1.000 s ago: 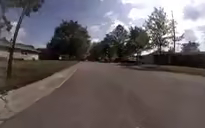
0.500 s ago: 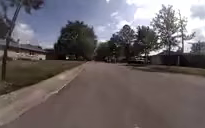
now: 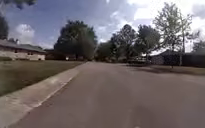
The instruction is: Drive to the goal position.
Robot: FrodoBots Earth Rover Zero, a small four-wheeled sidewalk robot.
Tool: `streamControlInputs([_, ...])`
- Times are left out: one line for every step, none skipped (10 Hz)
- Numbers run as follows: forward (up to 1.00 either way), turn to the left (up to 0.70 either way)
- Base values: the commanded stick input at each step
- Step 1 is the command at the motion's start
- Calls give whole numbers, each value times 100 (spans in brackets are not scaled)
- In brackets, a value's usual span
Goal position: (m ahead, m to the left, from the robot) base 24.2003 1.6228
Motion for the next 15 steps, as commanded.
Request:
streamControlInputs([100,0])
streamControlInputs([100,0])
streamControlInputs([100,0])
streamControlInputs([100,0])
streamControlInputs([100,0])
streamControlInputs([100,0])
streamControlInputs([100,0])
streamControlInputs([100,0])
streamControlInputs([100,0])
streamControlInputs([100,0])
streamControlInputs([100,0])
streamControlInputs([100,0])
streamControlInputs([100,0])
streamControlInputs([100,0])
streamControlInputs([100,0])
